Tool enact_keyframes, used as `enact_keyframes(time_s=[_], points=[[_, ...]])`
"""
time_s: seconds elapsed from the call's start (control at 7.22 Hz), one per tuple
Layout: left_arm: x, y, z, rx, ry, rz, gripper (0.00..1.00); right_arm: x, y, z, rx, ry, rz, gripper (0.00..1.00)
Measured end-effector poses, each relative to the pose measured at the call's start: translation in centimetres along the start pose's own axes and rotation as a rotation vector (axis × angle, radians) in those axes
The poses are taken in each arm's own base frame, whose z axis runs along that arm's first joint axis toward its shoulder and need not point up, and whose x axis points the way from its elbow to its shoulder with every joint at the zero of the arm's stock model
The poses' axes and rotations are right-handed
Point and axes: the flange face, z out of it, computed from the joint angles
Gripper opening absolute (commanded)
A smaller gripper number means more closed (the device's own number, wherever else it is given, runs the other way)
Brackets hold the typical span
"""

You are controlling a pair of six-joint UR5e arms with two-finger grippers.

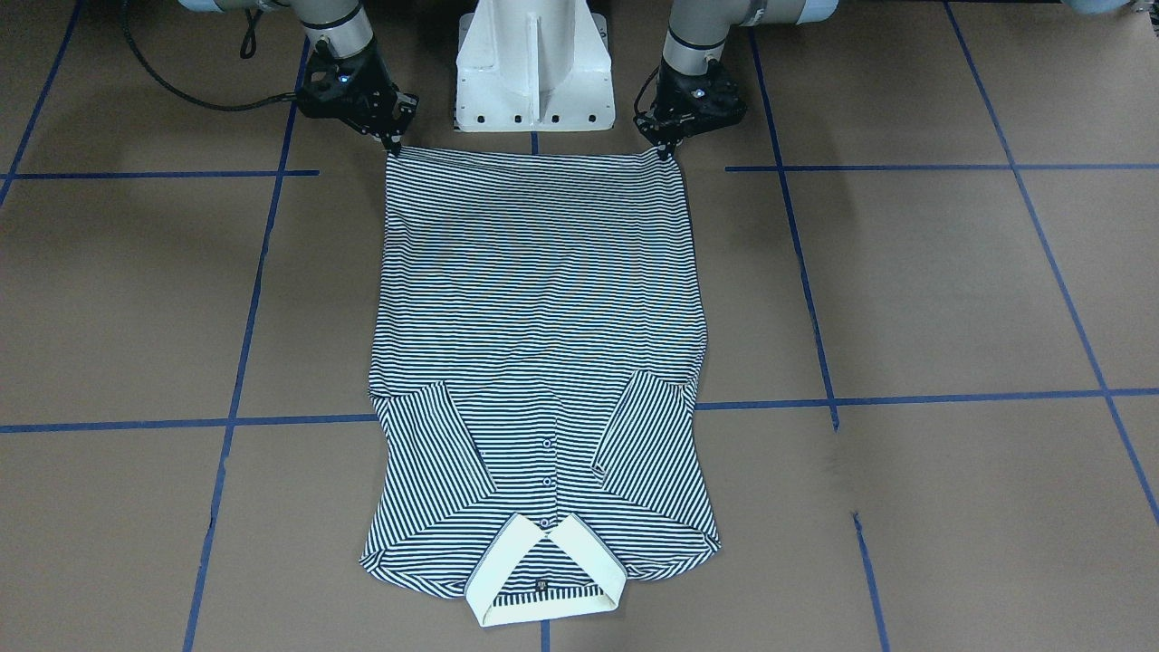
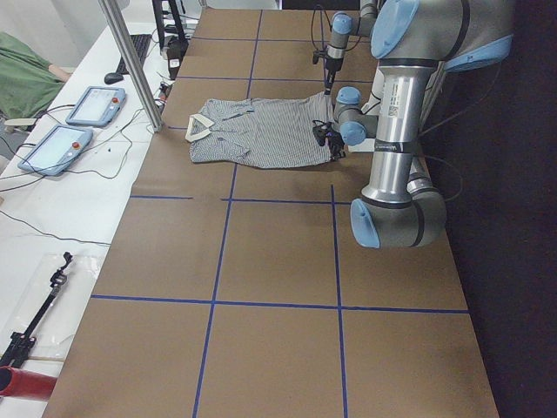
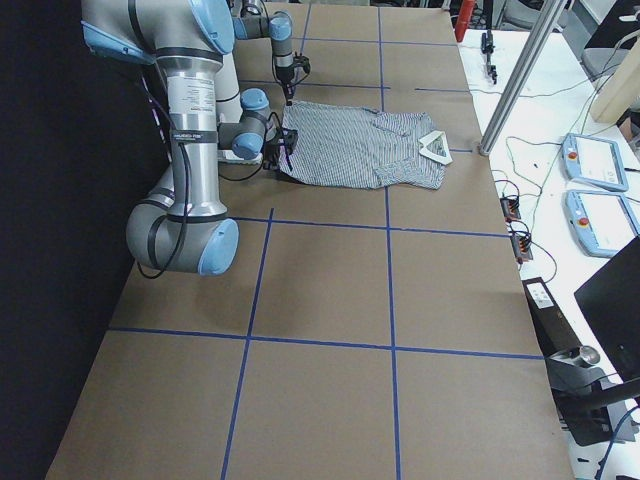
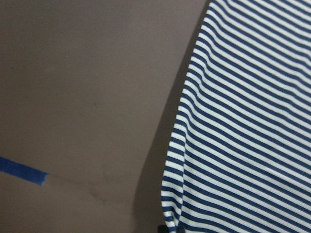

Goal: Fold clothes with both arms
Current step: 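Lift the hem with both grippers and fold it up toward the collar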

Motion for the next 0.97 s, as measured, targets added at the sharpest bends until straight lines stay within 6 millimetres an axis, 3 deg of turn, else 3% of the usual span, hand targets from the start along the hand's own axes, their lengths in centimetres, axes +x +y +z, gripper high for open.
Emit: enact_keyframes(time_s=[0.42,0.69,0.83,0.97], points=[[0.6,3.8,-6.4,-0.059,0.002,0.064,0.00,2.2,2.1,-3.9,-0.139,-0.005,-0.020,0.00],[0.9,6.4,-9.3,-0.111,0.034,0.101,0.00,2.2,4.4,-6.4,-0.271,-0.027,-0.042,0.00],[0.8,6.8,-10.0,-0.122,0.043,0.108,0.00,1.9,4.2,-7.5,-0.295,-0.046,-0.038,0.00],[0.9,6.6,-10.5,-0.121,0.054,0.116,0.00,1.7,2.6,-8.3,-0.273,-0.069,-0.038,0.00]])
